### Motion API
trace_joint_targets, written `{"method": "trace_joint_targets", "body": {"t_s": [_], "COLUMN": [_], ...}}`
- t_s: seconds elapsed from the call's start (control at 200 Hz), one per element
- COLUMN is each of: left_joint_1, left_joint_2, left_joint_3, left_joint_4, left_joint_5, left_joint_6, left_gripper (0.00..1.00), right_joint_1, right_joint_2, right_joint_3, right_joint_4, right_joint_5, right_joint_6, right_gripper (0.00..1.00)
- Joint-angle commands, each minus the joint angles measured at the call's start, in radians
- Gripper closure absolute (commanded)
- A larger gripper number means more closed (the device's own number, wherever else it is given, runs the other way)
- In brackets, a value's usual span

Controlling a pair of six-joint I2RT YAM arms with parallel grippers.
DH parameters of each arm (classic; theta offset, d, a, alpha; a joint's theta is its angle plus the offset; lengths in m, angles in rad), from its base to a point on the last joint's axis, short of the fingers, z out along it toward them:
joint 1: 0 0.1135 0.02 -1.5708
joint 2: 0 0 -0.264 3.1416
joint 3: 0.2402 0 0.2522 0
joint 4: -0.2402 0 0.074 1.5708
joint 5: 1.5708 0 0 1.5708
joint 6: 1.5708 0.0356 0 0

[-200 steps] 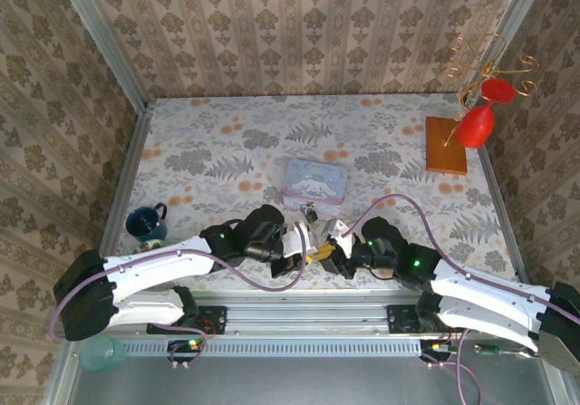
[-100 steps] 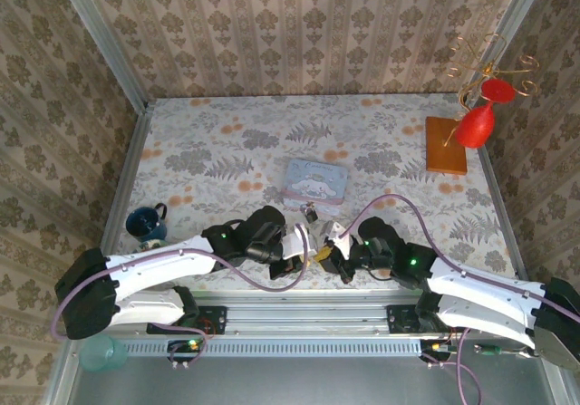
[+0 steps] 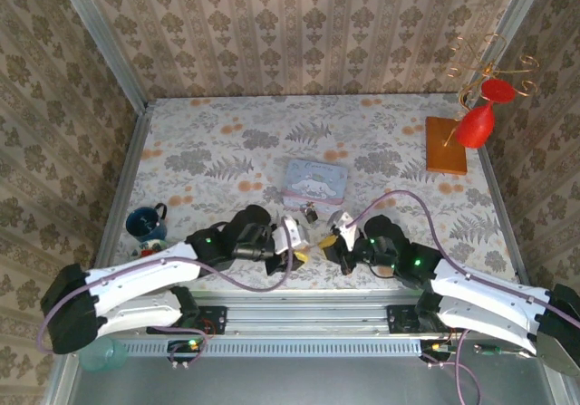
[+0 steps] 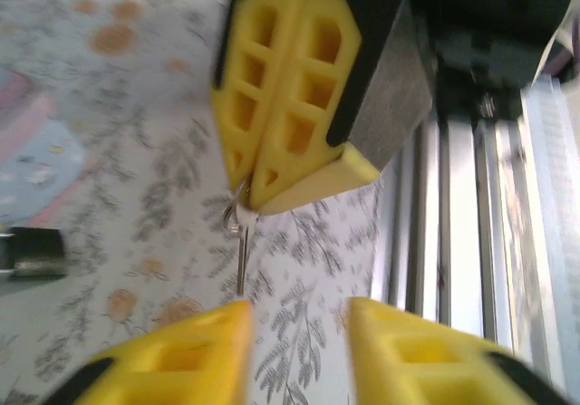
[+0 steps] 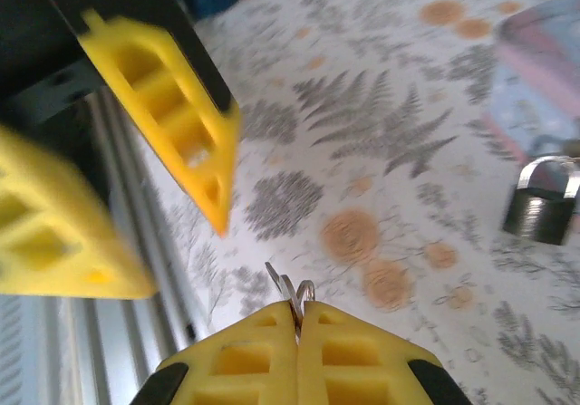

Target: Unlock a padlock with a key

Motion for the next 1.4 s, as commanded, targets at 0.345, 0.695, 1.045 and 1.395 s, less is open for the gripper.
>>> {"method": "trace_joint_targets", "body": {"t_s": [0.345,0.695,1.045,1.395], "left_joint_1": [0.204,0.168,0.125,0.096], "left_joint_2": [-0.151,-0.009,0.126,0.171], "left_joint_3": [-0.207,-0.238,-0.214,-0.178], "left_joint_4": [0.382,0.767,1.115,1.135], "left_joint_5": [-0.107,0.165,0.071,0.026], "left_joint_6": [-0.436,-0.524,-0.831,-0.922], "left_gripper": [0.53,0.53,0.53,0.62], "right_joint_1": [-0.043,-0.04,0.023,0.03], "right_joint_2": [-0.067,-0.019,-0.007,-0.034], "right_joint_3": [-0.126,-0.171,-0.154,-0.15], "right_joint_4": [0.305,0.565,0.705,0.701], "right_joint_5": [0.223,0.153,0.214,0.224], "right_joint_6": [0.414,0.657,0.799,0.816], "right_gripper": [1.0,1.0,1.0,1.0]}}
